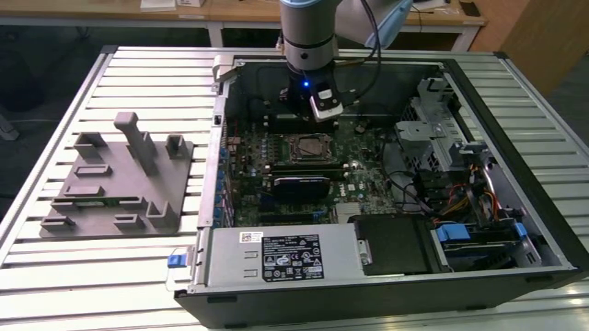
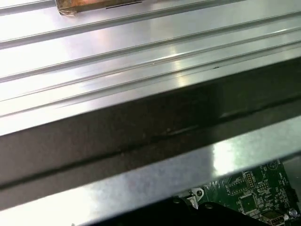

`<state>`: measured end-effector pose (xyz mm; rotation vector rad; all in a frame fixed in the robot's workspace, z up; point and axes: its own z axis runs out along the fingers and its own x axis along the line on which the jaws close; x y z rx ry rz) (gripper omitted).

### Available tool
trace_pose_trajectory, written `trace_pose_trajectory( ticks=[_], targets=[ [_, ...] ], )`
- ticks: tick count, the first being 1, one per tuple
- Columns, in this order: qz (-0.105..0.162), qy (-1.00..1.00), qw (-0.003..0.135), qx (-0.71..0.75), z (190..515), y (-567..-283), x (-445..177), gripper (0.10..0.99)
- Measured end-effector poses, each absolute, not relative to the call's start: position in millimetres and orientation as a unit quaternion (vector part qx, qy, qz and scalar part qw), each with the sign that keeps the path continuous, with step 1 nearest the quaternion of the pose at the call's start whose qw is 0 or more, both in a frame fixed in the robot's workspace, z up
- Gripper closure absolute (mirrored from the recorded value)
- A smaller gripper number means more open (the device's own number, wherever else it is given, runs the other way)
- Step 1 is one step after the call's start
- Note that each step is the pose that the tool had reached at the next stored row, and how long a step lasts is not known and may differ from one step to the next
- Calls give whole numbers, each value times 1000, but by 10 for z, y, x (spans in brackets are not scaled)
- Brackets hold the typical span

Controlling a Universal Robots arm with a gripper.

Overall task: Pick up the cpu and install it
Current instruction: 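Install the first cpu locking lever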

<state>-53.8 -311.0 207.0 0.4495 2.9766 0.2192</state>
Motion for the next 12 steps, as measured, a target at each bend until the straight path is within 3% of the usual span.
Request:
trace_pose_trajectory(
  ticks=[12],
  targets=[
    [28,987,51,147,2062,-3138,-538,980]
  ],
)
